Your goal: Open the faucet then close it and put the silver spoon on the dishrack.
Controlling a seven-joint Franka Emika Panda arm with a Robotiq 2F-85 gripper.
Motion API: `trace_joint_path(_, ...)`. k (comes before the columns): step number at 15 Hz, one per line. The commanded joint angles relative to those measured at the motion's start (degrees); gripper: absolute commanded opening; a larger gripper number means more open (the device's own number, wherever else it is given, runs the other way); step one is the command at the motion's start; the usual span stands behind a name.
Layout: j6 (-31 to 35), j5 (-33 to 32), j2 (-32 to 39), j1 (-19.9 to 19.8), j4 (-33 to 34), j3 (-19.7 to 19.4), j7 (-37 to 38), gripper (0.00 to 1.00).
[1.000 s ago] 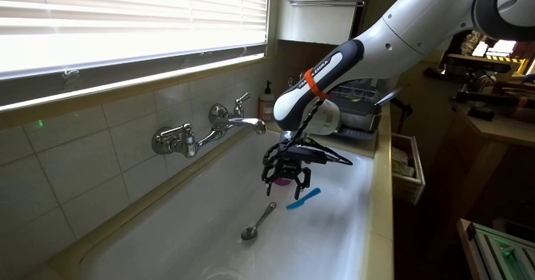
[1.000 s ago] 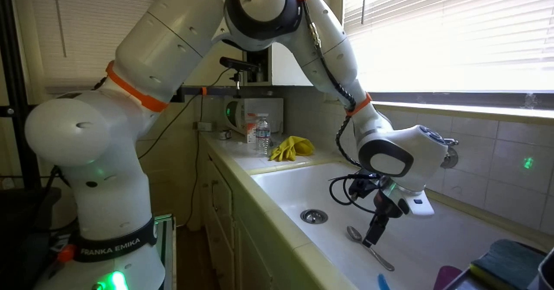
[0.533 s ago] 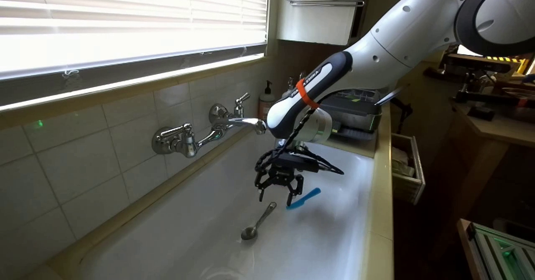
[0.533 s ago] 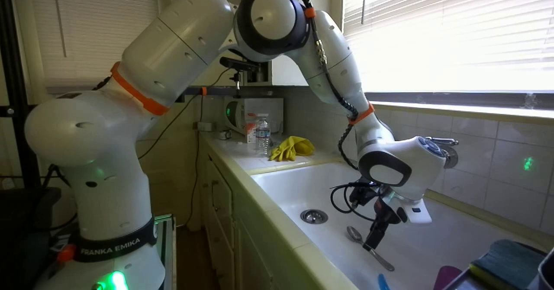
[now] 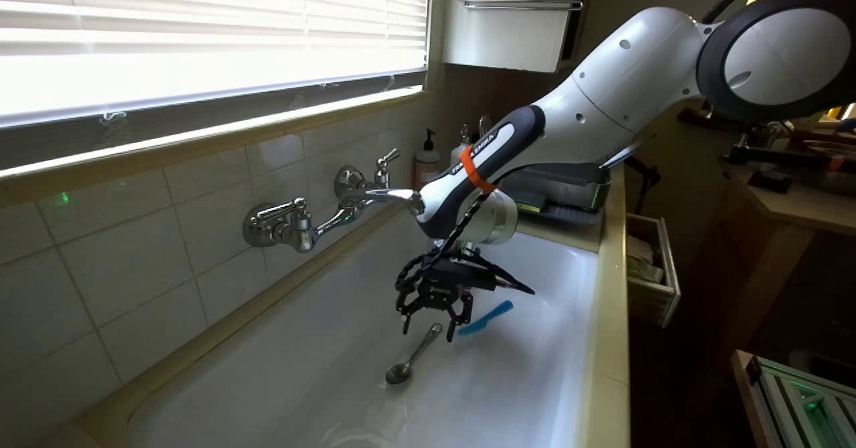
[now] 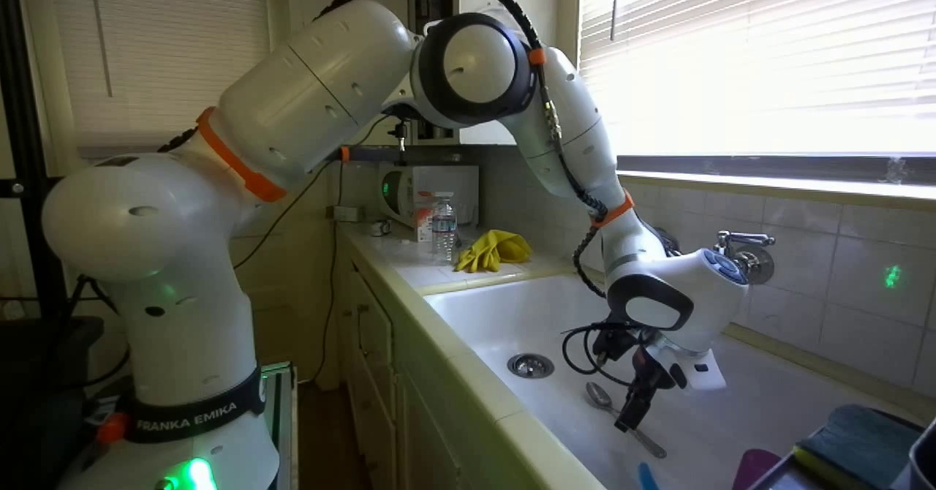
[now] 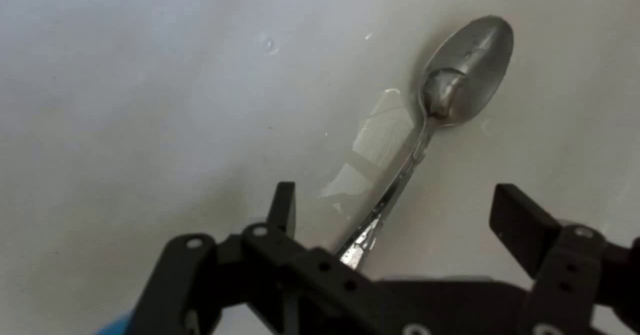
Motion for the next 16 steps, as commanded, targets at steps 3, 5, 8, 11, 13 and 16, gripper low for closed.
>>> trace_joint_path(3,1.8,0.8,4.2,0.4,4.1,0.7,-0.1,1.0)
trace_joint_path(5,1.6,0.7,4.8,0.4,4.9,0.8,-0.2,0.73)
trace_joint_path(8,1.4,0.4,5.5,0.6,5.7,0.7,0.0,0.6)
trace_joint_path(11,1.2,0.2,6.0,0.7,6.2,0.6,0.2,0.36)
trace_joint_path(13,0.8,0.1,6.1,0.7,6.5,0.5,0.4,0.2)
trace_joint_path(16,0.5,-0.1,6.4,0.8,6.9,0.4,0.6,0.01)
